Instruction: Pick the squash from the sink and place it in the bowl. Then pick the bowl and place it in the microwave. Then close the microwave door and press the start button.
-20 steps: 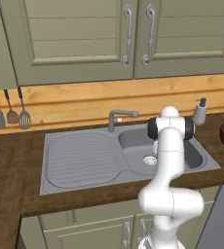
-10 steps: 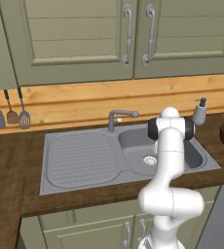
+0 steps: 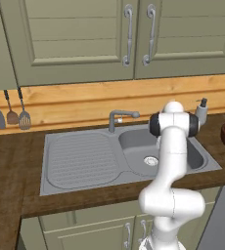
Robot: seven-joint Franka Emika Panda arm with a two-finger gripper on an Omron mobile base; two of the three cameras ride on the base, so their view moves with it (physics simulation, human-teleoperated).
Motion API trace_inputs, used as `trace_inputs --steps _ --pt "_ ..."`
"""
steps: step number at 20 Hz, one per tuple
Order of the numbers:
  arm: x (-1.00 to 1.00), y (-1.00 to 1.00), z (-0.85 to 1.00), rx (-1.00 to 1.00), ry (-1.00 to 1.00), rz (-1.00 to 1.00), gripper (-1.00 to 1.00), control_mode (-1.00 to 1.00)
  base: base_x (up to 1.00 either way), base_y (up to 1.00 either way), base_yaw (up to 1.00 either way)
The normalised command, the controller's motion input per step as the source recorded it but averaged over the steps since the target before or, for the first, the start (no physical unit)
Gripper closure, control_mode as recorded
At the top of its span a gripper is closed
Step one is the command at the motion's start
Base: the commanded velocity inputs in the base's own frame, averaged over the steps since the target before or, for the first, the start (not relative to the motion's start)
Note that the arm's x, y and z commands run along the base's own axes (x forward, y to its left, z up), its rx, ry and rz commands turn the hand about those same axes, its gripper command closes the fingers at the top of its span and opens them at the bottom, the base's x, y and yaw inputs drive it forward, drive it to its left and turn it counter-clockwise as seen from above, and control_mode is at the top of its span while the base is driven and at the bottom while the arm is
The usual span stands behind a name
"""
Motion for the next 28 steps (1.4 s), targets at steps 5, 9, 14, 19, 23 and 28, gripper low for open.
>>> trace_inputs --steps 5,9,14,19,23,28 --pt "-0.28 0.0 1.0 -0.05 0.0 0.04 1.0 -1.0 0.0 0.0 0.0" --pt "-0.54 -0.01 1.0 -0.08 -0.03 0.01 1.0 -1.0 0.0 0.0 0.0" --pt "-0.6 -0.21 0.99 -0.14 -0.08 0.0 1.0 -1.0 0.0 0.0 0.0" --pt "-0.56 -0.37 0.81 -0.08 -0.04 -0.03 1.0 -1.0 0.0 0.0 0.0" --pt "-0.4 -0.59 0.5 -0.01 -0.01 -0.09 1.0 -1.0 0.0 0.0 0.0" --pt "-0.38 -0.7 0.3 0.0 -0.02 -0.11 1.0 -1.0 0.0 0.0 0.0"
